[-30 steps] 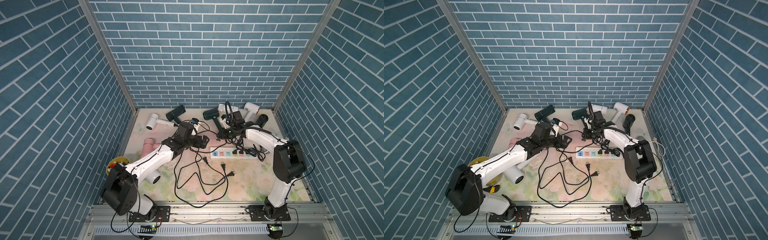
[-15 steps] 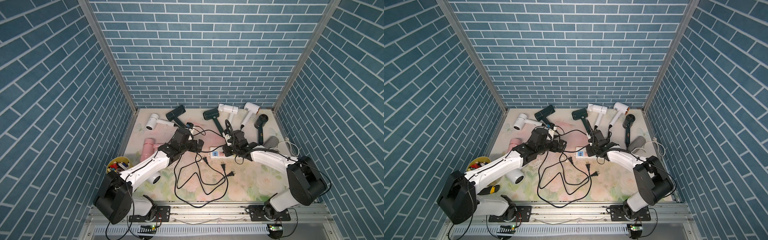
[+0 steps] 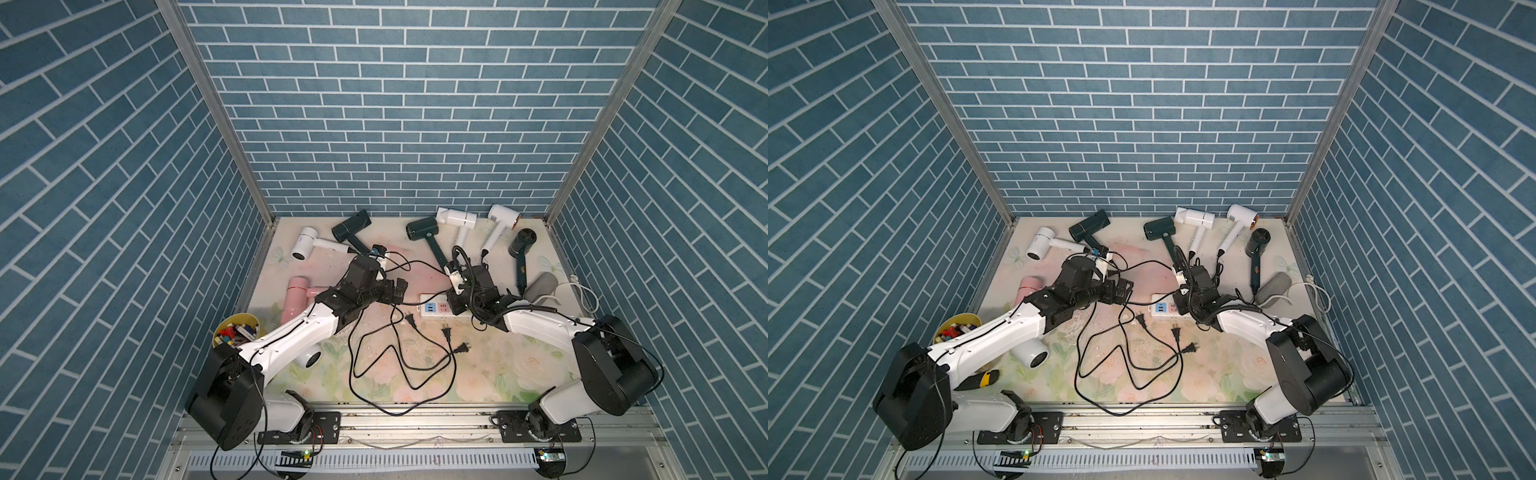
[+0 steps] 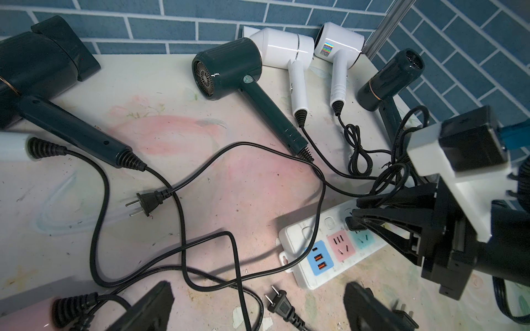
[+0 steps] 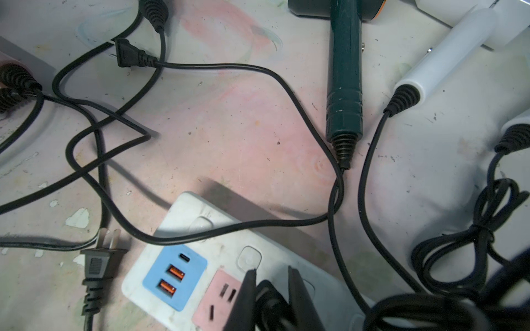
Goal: Charge the blow dryers
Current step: Pick up the plug from the center of the board.
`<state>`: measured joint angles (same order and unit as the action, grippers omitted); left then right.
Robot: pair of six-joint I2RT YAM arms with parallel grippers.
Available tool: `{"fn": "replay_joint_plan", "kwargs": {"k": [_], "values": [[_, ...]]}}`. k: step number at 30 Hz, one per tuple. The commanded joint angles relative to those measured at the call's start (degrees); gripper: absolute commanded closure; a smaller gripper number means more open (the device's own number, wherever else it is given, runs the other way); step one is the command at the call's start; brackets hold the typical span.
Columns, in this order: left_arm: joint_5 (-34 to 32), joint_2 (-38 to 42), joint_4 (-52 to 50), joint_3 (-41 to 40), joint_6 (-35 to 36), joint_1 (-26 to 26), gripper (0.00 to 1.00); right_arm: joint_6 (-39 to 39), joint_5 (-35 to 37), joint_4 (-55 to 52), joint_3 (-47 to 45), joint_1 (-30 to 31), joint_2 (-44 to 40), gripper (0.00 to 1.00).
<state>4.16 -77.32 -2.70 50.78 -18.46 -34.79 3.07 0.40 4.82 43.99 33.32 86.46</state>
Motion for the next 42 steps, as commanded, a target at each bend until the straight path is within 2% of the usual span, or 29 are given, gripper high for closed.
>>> {"fn": "replay_joint_plan", "kwargs": {"k": [1,5,8,15,27,35,38,42], "values": [[0.73,0.59,1.12,-0.86,0.76,0.04,0.02,-4.6,-4.09,1.32,-1.11,-2.44,-1.02,1.0],[1.95,0.26,2.0,-1.12,1.04,0.05,0.02,-4.57,-10.66,0.84,-2.89,-5.97,-3.32,1.0],[6.19,-1.38,3.98,-1.07,1.59,0.02,0.02,-3.64,-14.26,0.94,-3.45,-7.51,-5.03,1.0],[10.15,-4.6,5.69,-0.59,1.35,0.0,0.03,-3.77,-17.3,0.54,-2.95,-7.92,-2.17,1.0],[10.06,-4.86,5.35,-0.43,2.18,0.06,0.03,-5.78,-14.39,-3.95,-1.25,-7.92,0.91,1.0],[10.41,-5.11,5.42,-0.42,2.44,0.07,0.03,-7.15,-16.21,-2.75,-2.06,-7.92,0.12,1.0],[12.49,-6.29,6.25,-0.08,2.49,0.01,0.03,-6.23,-16.47,-3.83,-1.59,-8.01,-0.99,1.0],[19.48,-10.88,8.85,2.05,2.81,-0.23,0.04,-3.08,-19.78,-4.1,-1.23,-8.01,-4.1,1.0]]}}
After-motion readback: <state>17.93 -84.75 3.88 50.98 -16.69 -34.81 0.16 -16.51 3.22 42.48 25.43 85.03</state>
